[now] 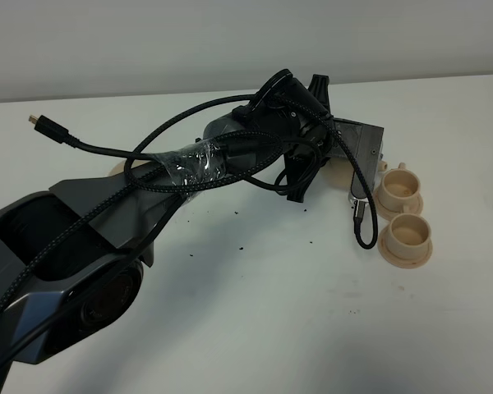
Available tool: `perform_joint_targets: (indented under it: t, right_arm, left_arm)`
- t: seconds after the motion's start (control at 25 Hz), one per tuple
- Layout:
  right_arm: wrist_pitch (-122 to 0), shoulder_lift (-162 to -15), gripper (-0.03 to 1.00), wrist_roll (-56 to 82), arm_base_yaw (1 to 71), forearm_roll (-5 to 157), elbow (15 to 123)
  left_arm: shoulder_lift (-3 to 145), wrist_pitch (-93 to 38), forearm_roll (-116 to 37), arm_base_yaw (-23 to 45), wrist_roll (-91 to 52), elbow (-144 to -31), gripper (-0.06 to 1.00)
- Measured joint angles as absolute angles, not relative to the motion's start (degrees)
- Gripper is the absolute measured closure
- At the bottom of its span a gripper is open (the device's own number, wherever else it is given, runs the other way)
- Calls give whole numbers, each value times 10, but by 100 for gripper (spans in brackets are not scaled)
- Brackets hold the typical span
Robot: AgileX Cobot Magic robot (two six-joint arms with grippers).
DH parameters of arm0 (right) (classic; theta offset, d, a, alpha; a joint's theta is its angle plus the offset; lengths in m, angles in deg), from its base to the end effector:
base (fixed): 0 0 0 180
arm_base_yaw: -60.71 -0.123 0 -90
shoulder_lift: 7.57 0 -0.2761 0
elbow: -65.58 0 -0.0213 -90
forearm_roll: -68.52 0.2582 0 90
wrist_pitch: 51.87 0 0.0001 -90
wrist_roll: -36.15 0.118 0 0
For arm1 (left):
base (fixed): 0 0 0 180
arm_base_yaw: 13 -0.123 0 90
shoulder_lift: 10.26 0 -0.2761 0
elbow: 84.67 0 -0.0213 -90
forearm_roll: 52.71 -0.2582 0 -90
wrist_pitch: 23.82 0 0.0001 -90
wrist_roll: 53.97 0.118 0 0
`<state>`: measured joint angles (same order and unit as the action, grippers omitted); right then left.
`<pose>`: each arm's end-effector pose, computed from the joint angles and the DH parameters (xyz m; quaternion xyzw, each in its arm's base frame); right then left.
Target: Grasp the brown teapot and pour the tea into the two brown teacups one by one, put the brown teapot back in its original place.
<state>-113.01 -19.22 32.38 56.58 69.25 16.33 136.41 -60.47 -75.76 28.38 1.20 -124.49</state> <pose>0.0446 0.0045 0.2603 -0.0603 0.8727 0.0079 0.4845 0.4352 -0.3466 0.1307 0.7710 0.5336 0.1991 0.2850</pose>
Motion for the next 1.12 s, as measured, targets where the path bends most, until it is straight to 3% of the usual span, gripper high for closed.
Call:
perform_joint_targets:
  t: [1.12]
  right_arm:
    - [-1130, -192, 64, 324, 566, 692, 163]
  left_arm:
    - [1364, -563, -864, 308, 37, -1245, 82]
